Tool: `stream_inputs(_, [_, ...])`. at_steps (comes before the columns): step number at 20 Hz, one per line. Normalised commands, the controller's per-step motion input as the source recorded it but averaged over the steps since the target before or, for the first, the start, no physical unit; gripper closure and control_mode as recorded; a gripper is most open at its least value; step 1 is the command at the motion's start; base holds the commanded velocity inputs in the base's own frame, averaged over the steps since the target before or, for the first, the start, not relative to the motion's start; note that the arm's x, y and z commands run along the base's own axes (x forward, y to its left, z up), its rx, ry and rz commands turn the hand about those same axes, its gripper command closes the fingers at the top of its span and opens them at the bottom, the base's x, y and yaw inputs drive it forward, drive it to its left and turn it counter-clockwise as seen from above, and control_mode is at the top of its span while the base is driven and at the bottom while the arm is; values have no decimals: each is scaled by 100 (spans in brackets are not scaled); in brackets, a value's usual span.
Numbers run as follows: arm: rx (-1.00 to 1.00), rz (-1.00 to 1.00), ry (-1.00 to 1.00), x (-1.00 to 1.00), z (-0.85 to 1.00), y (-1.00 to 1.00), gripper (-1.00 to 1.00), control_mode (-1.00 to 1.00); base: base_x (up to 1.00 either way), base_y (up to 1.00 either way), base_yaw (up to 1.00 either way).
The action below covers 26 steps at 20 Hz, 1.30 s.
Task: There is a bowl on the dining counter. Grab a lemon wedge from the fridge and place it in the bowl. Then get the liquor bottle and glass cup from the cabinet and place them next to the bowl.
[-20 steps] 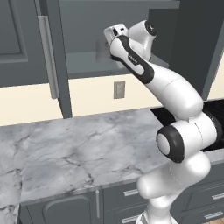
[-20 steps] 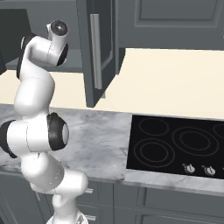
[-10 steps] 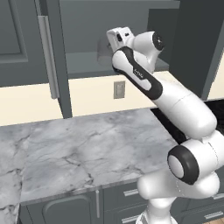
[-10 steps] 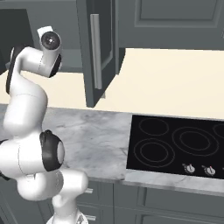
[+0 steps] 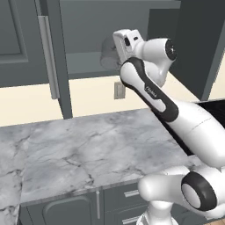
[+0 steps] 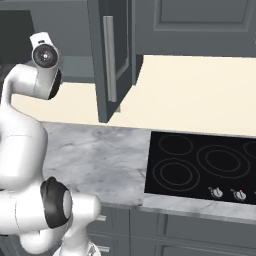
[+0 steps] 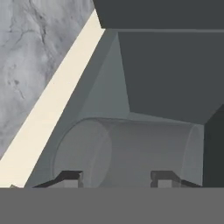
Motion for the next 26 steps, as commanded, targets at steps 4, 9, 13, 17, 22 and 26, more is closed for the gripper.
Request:
stream_inputs(4, [1,-5,0,-68,18,0,100,-100,0,0,0])
stream_inputs(9, [0,-4,0,-42,0,0,100,-100,0,0,0])
stream_inputs(13, [0,-1,1,-18,-1,-1,100,-100,0,0,0])
stream_inputs(17, [2,-10,-9,-94,-1,-18,100,-100,0,0,0])
stream_inputs(22, [0,-5,-12,-83,-2,-8,100,-100,0,0,0])
stream_inputs(26, [0,-4,-9,-70,-5,0,100,-100,0,0,0])
